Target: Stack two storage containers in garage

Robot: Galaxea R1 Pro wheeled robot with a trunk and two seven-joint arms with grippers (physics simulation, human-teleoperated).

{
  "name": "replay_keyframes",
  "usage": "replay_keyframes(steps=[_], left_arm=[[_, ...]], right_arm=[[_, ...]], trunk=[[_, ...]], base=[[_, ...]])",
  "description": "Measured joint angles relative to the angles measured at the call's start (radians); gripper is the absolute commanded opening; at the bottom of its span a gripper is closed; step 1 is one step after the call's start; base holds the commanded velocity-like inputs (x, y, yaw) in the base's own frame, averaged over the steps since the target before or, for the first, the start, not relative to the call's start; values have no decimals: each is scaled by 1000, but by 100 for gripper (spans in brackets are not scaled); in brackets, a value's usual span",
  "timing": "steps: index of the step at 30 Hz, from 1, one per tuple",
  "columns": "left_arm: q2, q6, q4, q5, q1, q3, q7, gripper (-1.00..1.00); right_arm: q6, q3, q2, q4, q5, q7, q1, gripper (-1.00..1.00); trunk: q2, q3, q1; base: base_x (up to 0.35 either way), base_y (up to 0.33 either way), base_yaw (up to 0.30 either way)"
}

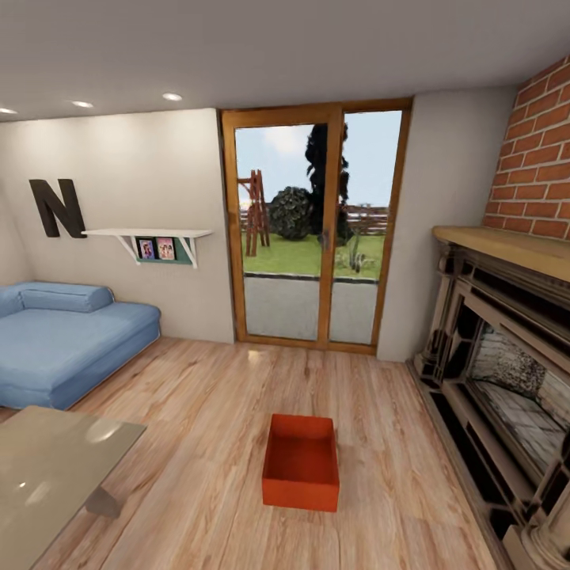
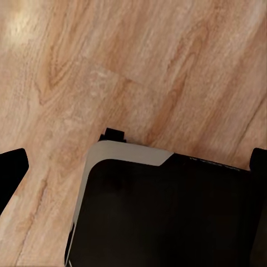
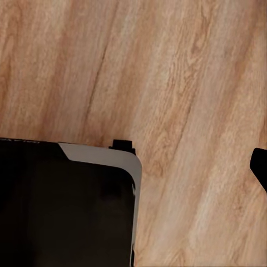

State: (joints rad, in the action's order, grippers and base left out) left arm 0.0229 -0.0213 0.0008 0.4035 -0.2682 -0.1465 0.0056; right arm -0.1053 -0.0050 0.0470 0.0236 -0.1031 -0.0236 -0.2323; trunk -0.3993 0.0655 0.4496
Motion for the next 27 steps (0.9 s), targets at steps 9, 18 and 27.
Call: replay_keyframes(steps=[9, 18, 27], left_arm=[[0, -1, 0, 0, 0, 0, 0, 100], [0, -2, 0, 0, 0, 0, 0, 100], [0, -2, 0, 0, 0, 0, 0, 100]], right_arm=[[0, 0, 0, 0, -1, 0, 0, 100], [1, 0, -1, 0, -1, 0, 0, 100], [1, 0, -1, 0, -1, 0, 0, 100]], trunk=[[0, 0, 0], [0, 0, 0], [0, 0, 0]], base=[[112, -1, 0], [313, 0, 0], [322, 0, 0]])
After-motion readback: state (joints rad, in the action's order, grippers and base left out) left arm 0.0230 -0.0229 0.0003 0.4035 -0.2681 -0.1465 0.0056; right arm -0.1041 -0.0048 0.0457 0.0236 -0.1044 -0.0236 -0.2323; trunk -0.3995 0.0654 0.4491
